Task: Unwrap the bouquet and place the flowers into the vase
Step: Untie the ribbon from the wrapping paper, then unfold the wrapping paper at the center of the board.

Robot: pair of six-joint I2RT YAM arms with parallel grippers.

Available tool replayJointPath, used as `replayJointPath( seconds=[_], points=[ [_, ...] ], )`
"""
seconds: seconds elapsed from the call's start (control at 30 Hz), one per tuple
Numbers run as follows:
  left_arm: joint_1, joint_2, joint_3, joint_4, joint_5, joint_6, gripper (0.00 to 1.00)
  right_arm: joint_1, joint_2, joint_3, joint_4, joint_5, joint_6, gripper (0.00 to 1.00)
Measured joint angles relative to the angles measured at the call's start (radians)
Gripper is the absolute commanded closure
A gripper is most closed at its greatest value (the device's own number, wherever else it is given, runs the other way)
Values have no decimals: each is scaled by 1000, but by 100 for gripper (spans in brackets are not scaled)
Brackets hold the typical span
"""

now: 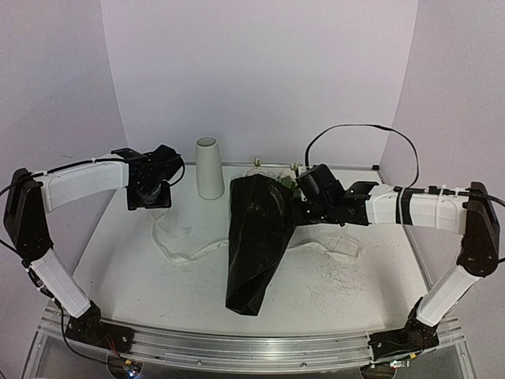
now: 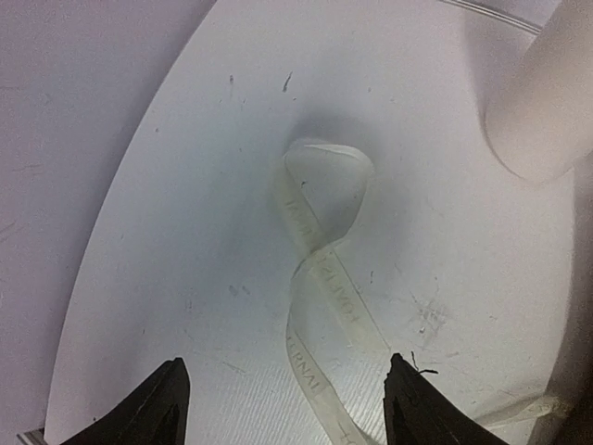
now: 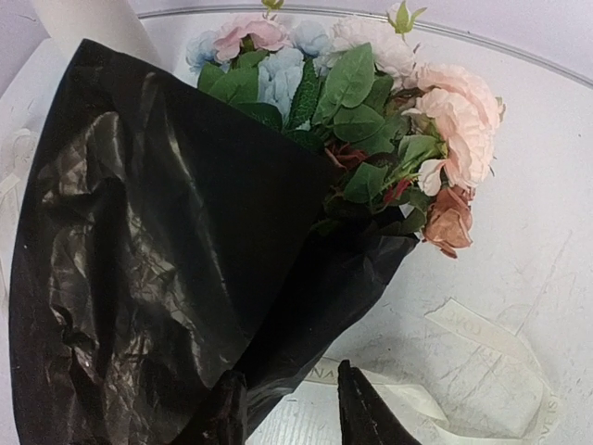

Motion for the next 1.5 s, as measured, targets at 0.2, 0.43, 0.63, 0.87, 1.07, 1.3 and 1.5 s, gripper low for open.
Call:
replayJointPath(
  seconds=[0.2,0.43,0.63,0.87,1.07,1.3,1.5],
  points=[
    [9,-90,-49,144,135,104,22,0,15,-3,-12,14,10,100],
    [10,-195,-108,290,320,206,17,0,91,3,-37,-21,10,100],
    [10,-245,-134,344,390,250,17,10,181,103,-62,-97,6,100],
    [10,-301,-141,360,398,265,16,93,297,318,-12,-231,-2,100],
    [10,-350,-146,369,370,268,15,172,419,496,61,-408,-14,98],
    [11,-363,-161,378,364,260,11,193,484,522,74,-557,-46,91],
    [11,-363,-161,379,373,244,11,203,502,531,82,-619,-58,91]
  ],
)
